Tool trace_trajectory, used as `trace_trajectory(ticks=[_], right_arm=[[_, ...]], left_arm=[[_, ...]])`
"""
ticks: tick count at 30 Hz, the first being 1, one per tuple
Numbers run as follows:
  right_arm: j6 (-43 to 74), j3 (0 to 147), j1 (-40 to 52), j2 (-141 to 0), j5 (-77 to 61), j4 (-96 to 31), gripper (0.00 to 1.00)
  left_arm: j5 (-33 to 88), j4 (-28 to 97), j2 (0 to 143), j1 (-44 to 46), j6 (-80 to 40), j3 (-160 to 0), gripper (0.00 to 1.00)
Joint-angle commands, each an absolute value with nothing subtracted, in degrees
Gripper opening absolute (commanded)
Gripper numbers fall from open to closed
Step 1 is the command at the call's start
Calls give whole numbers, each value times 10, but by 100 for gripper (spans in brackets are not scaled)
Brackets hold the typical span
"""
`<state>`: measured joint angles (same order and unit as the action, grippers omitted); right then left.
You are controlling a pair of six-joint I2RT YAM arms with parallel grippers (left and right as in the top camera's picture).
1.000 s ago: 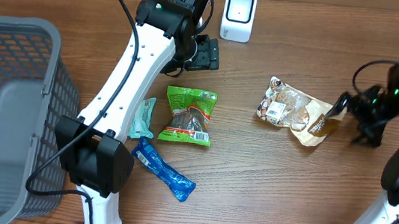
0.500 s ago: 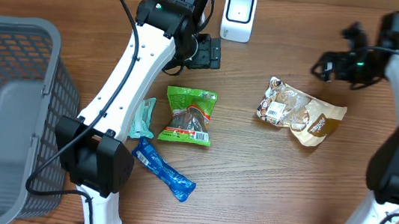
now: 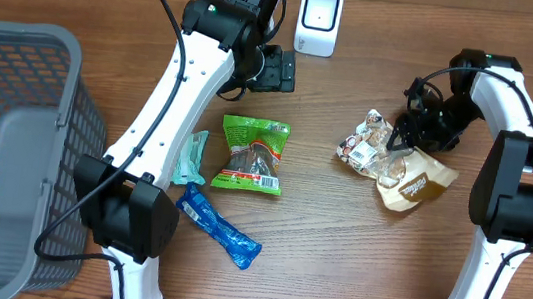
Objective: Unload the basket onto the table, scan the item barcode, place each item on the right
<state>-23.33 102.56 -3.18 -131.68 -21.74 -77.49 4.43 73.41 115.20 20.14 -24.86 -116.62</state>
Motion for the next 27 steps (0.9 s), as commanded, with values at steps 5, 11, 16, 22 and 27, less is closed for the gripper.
trace_trajectory(ticks=[5,11,16,22,27], right_arm=[[73,1023,-23,-1323,-243,-807,50],[55,1023,1,-1323,-247,-773,55],[1,1023,37,-1324,-245,-710,72],[-1,1027,48,-1323,-226,-645,74],[-53,1124,44,-1321,-227,-672,78]], left_arm=[[40,732,1159,203,-238,-1164,95],[40,732,1159,203,-237,-1164,95],[40,732,1159,203,-237,-1164,96],[40,732,1159,203,-237,-1164,96],[40,726,1159,203,-237,-1164,96]])
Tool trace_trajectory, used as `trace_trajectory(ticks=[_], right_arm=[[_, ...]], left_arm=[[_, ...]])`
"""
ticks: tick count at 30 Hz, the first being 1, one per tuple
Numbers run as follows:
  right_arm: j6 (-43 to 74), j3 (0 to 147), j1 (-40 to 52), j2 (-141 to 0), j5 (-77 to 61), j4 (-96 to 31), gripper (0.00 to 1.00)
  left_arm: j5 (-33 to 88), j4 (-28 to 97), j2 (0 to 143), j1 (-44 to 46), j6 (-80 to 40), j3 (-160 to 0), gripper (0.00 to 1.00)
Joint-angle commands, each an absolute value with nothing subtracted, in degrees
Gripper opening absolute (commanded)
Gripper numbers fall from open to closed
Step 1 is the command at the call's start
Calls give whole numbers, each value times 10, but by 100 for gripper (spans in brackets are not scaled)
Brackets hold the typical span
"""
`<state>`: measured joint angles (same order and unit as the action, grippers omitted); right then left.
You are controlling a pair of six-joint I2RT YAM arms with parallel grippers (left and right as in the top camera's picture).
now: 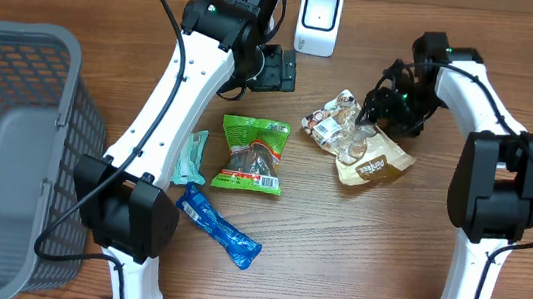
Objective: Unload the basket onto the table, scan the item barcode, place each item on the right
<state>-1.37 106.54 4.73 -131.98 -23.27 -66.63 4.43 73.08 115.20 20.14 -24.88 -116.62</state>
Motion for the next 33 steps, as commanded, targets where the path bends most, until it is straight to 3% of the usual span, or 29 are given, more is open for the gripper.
trace_trajectory(ticks=[1,3,8,12,15,18,19,23,25,33], right_arm=[[-71,1140,47,-1321,-230,-674,81],[-107,1145,57,-1321,-241,-666,87],[-141,1088,90,-1322,-219,-638,88],[-137,1027,99,-1322,-199,-598,88],[-133,991,98,-1322,-181,-577,82],[-124,976,93,-1322,-175,-573,66],[-116,973,92,-1322,-175,-573,50],[-52,974,90,-1322,-177,-575,12],[-36,975,90,-1322,-186,-580,4],[-27,1061,58,-1296,-222,-676,4]], left_arm=[[40,725,1159,203,-238,-1164,96],[40,724,1159,203,-238,-1164,96],[38,724,1159,202,-237,-1164,95],[22,724,1159,202,-237,-1164,95],[18,724,1159,202,-237,-1164,95],[17,724,1159,202,-237,-1164,95],[15,724,1159,202,-237,-1164,95],[14,724,1159,202,-237,-1164,95],[12,724,1159,202,-237,-1164,95],[9,723,1159,192,-237,-1164,96]])
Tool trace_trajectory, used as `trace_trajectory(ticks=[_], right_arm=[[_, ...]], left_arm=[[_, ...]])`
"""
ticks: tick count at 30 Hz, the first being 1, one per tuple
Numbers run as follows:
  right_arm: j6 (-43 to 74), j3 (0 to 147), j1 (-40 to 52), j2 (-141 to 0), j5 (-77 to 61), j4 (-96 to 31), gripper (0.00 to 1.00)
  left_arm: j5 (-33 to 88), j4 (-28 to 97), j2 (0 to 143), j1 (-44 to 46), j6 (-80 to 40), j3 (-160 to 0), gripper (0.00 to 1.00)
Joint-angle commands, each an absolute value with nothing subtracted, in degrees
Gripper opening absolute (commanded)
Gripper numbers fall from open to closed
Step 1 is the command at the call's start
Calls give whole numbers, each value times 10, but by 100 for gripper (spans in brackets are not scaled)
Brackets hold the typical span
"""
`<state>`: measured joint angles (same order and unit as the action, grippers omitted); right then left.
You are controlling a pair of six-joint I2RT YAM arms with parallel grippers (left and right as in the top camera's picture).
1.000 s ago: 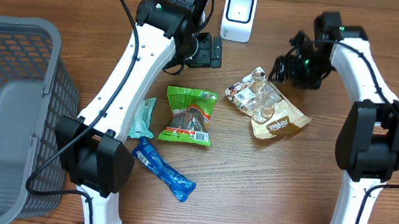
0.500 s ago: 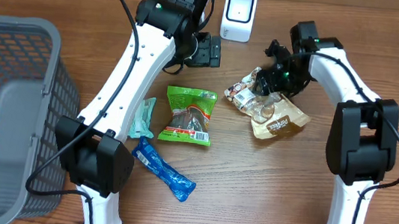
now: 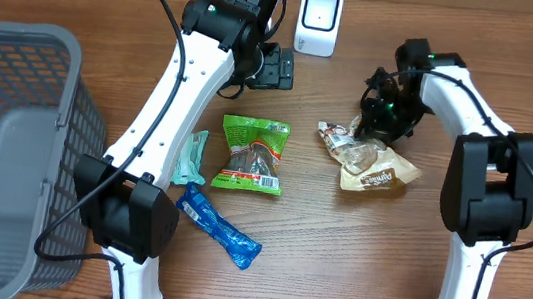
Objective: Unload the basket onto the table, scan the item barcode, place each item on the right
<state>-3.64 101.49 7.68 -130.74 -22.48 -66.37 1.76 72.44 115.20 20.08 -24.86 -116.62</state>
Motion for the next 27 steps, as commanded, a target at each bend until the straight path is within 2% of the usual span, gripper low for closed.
trace_trajectory(ticks=[1,5,9,13,22,27], right_arm=[[-27,1079,53,-1279,-221,-681,4],[0,1112,50,-1221,-161,-658,4],[13,1117,69,-1177,-73,-622,4],[17,1117,90,-1138,-71,-600,4],[22,1117,126,-1058,-87,-513,4],[17,1116,168,-1055,87,-442,4]], left_arm=[[9,723,1159,190,-237,-1164,96],[8,723,1159,186,-237,-1164,99],[9,730,1158,185,-206,-1164,98],[8,754,1152,181,-151,-1183,100],[8,797,1116,141,-148,-1280,100],[5,795,1117,130,-148,-1279,100]])
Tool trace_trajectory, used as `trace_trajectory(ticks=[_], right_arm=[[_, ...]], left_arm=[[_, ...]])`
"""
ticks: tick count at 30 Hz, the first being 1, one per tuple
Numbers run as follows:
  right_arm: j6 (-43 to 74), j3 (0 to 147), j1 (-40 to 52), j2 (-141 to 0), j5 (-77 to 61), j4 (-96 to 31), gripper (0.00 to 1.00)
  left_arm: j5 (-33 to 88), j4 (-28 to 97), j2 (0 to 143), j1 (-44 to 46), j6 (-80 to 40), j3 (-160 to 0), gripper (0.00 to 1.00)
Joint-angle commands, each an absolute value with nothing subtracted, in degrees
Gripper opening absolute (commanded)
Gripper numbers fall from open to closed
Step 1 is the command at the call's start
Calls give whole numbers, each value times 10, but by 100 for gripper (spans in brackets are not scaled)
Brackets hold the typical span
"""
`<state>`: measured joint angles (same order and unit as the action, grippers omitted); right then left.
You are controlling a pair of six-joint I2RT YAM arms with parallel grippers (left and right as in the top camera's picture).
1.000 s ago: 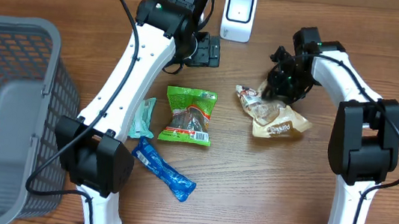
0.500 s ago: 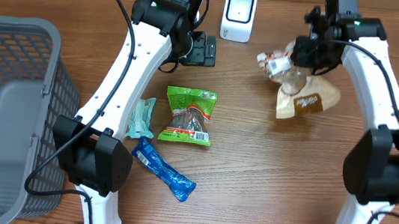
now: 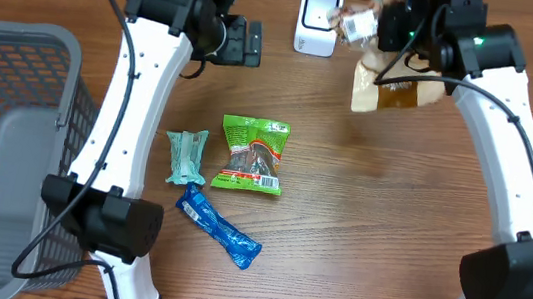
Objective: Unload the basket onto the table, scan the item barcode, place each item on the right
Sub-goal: 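Hold the nut bag's barcode up to the scanner with the right gripper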
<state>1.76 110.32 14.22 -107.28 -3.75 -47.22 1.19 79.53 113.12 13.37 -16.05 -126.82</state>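
A tan and clear snack bag (image 3: 387, 83) hangs in the air at the back of the table, and my right gripper (image 3: 400, 36) is shut on its upper part. The bag's crumpled top end (image 3: 354, 22) points toward the white barcode scanner (image 3: 318, 22), just right of it. No barcode can be made out on the bag. My left gripper (image 3: 246, 43) hovers left of the scanner, open and with nothing in it.
A green snack bag (image 3: 253, 154), a teal packet (image 3: 186, 156) and a blue wrapper (image 3: 219, 227) lie mid-table. A grey mesh basket (image 3: 25, 62) stands at the left edge.
The right gripper has lifted the tan bag off the table to beside the scanner. The left arm has shifted left, uncovering the whole teal packet.
The right gripper was at the tan bag on the right of the table. Over the following two moments bag and gripper stood further left, nearer the scanner. Now the bag hangs in the air by the scanner, and the left arm has drawn leftward.
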Motion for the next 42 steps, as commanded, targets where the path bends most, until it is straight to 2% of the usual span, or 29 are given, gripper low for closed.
trace_trajectory(ticks=[1,7,11,17,25,37,42], right_arm=[[10,1116,176,-1056,120,-429,4],[-21,1115,212,-1077,291,-329,4],[-84,1114,213,-1113,331,-257,4],[-316,1114,230,-1210,389,-68,4],[-513,1114,245,-1313,374,126,4],[-547,1114,245,-1375,288,155,4],[-607,1114,245,-1400,282,162,4]], left_arm=[[3,795,1117,130,-148,-1279,100],[-2,795,1117,130,-148,-1279,100],[-2,795,1117,130,-148,-1279,100],[-2,795,1117,131,-148,-1279,100],[-2,795,1117,131,-148,-1279,100],[-2,795,1117,131,-148,-1279,100],[-2,795,1117,131,-148,-1279,100]])
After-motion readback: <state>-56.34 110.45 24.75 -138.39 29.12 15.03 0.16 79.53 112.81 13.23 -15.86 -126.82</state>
